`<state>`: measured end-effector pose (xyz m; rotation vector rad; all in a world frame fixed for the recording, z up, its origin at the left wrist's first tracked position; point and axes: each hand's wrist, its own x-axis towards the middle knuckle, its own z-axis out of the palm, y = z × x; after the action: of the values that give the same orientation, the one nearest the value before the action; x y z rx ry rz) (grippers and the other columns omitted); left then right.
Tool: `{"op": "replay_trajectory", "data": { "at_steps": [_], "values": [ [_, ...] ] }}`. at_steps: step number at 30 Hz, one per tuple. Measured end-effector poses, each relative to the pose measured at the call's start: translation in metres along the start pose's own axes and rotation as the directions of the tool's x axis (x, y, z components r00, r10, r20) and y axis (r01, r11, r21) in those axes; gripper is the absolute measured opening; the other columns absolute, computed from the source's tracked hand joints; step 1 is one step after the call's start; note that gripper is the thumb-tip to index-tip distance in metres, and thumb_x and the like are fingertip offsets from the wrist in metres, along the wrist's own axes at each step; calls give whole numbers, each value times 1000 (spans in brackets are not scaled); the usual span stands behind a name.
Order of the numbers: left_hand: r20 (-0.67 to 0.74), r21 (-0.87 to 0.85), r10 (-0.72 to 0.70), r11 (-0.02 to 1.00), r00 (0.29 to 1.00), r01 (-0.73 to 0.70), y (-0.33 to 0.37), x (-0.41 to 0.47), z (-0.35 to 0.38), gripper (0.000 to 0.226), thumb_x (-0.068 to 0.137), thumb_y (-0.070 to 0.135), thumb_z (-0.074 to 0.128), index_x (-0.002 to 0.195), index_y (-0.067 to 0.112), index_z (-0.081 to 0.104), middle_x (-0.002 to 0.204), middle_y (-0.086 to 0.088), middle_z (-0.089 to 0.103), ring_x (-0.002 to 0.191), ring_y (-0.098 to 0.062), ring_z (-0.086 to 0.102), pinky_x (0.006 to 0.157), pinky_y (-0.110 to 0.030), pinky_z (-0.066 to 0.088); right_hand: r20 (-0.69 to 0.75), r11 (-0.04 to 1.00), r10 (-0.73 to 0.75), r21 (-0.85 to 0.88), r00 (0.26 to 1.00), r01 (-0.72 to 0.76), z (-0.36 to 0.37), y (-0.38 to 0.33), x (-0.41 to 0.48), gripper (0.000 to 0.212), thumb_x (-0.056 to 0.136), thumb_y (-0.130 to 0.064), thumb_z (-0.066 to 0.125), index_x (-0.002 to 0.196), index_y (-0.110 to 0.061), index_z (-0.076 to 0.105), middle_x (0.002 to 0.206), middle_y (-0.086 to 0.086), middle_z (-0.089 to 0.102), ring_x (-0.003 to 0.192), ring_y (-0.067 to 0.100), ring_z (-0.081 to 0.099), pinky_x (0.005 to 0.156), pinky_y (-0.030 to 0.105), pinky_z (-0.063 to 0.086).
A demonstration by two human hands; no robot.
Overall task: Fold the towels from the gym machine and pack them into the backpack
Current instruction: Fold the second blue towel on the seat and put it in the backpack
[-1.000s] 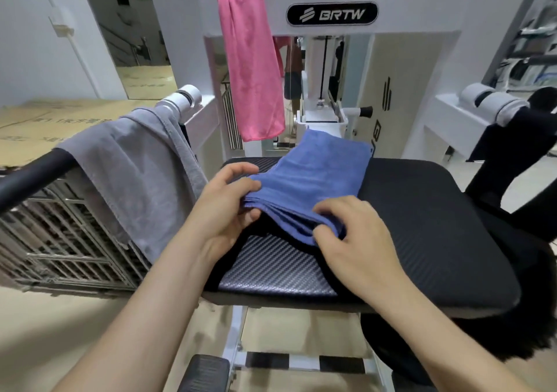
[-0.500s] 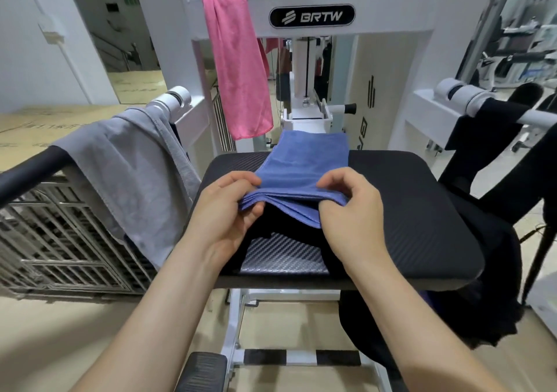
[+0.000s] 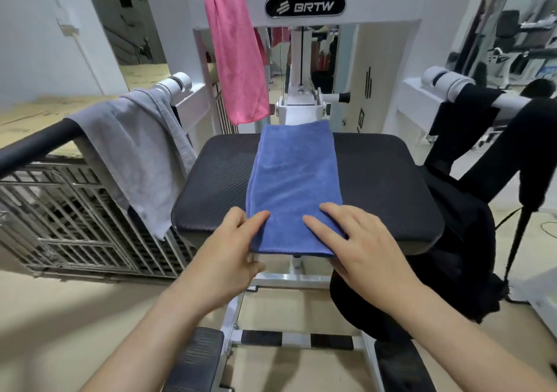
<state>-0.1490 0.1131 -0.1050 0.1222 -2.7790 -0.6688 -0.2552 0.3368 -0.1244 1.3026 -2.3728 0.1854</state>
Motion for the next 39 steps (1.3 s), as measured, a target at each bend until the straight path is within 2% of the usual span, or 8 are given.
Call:
{"op": "replay_trajectory", "data": {
  "at_steps": [5,8,13,17,20,24,31,39],
  "values": [
    [-365,350,275,926,889,-143,-3,-5,15,35,84,12,48,116,14,62,104,-11,56,91,-33,51,70,-45,48,-291,988,-135,39,947,152,8,8,-2,35,91,-5,50,123,-9,65,133,10,60,123,29,50,85,40,47],
    [-224,394,389,874,894,-282,2,-21,8,30,85,13,47,102,6,71,123,-12,63,120,-34,53,92,-44,46,-246,959,-250,69,937,274,-1,5,-19,33,92,-7,47,119,-6,66,135,8,59,132,27,45,96,38,40],
    [178,228,166,952,970,-205,28,-55,-1,24,79,36,40,85,23,59,81,8,64,81,-14,60,72,-35,48,52,938,-312,176,949,299,-33,4,-54,41,81,-19,38,112,-18,64,117,-4,68,121,18,58,111,34,35],
    [250,-85,33,996,968,-12,40,-43,-19,21,83,41,57,79,21,63,65,2,59,61,-11,51,63,-34,45,221,857,-203,512,954,64,-64,9,-43,23,84,-20,43,97,-25,61,87,-10,62,88,13,56,89,29,47],
    [281,-367,18,926,960,90,37,-18,-38,47,80,50,61,86,4,66,70,-4,53,66,-11,45,62,-31,38,140,678,-47,732,989,-71,-77,16,-15,14,82,-14,51,87,-10,64,73,5,60,69,21,52,67,42,48],
    [211,-625,-177,732,961,272,35,28,-49,47,87,48,61,99,3,64,75,-15,54,70,-18,47,61,-30,44,154,383,237,893,959,-238,-75,26,50,12,91,-12,58,91,-17,69,77,-2,64,74,7,54,72,28,43],
    [-44,-267,-309,920,950,287,3,94,-39,43,88,42,53,73,2,56,58,2,52,56,-13,43,57,-31,35,250,694,371,566,894,-446,-29,29,133,8,97,-23,43,93,-25,49,90,-2,61,83,20,56,65,33,41],
    [85,-469,-366,806,927,361,-13,94,-28,36,89,29,59,69,0,54,58,1,50,53,-11,41,51,-22,34,191,869,337,313,922,-383,-8,16,136,7,97,-14,39,104,-15,40,74,3,48,69,34,50,58,39,38]
  ]
}}
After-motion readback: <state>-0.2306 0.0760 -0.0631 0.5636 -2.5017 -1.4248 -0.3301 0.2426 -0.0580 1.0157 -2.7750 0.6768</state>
